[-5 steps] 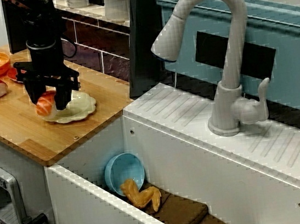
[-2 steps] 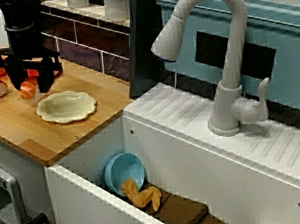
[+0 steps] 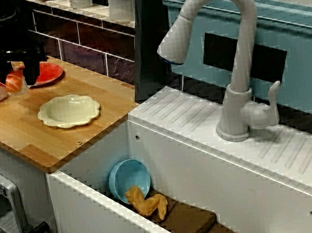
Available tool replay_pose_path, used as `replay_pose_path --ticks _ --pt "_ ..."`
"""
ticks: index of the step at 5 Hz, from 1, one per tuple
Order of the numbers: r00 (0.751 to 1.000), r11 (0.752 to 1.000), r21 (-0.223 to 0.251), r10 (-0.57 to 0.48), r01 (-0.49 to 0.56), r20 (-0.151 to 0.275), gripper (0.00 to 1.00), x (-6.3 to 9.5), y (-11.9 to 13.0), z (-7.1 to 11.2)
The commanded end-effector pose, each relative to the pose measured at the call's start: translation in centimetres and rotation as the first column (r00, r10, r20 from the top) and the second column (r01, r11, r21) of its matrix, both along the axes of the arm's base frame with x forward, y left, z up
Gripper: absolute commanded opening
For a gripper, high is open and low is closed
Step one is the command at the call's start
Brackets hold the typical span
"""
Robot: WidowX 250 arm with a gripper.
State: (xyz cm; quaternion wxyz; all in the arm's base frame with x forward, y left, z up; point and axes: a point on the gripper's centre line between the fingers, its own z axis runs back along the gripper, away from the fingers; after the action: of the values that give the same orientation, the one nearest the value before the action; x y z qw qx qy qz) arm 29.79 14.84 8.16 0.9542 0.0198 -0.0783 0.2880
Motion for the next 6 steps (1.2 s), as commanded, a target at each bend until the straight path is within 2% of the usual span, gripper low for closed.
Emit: replay_pose_path --ticks 1,2,3,5,6 --pt "0.978 0.981 -0.016 0.194 -0.193 0.080 0.00 3.9 5.7 2.0" --pt "0.968 0.972 -0.011 0.235 -0.235 0.085 0.00 5.2 7.4 2.3" --pt "0.958 0.963 -0.022 0.271 -0.270 0.095 0.00 5.8 9.3 2.3" --pt "0.953 0.957 -0.004 0.287 -0.289 0.100 0.00 5.9 10.4 1.7" --pt "0.946 0.949 -0.070 0.313 -0.308 0.083 1.00 5.4 10.3 1.9"
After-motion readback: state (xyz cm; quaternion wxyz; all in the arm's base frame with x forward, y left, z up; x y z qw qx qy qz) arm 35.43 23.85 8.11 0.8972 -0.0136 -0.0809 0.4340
